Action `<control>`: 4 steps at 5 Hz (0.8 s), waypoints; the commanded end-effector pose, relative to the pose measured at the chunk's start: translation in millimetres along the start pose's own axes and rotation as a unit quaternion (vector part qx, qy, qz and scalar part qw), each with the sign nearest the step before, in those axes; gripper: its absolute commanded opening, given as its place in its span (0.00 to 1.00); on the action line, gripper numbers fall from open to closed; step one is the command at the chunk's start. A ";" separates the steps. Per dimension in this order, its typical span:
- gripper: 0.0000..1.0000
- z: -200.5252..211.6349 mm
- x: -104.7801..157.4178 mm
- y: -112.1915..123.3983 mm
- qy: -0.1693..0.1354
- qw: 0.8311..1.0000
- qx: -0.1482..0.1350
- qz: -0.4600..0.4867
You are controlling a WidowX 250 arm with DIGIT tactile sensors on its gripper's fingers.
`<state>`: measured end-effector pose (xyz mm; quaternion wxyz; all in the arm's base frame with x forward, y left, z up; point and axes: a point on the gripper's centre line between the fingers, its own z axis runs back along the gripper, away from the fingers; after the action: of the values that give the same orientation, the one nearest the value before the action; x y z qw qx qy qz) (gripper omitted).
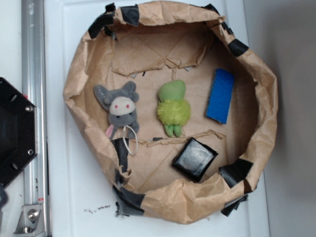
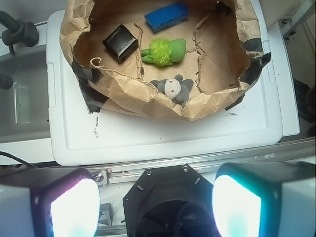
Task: Grab the black box.
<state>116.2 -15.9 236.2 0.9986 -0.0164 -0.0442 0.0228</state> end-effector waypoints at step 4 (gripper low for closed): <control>1.00 -22.9 108.9 22.6 -0.009 0.998 0.010 -0.059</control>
<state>221.8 7.3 207.3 0.9985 -0.0046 -0.0251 -0.0490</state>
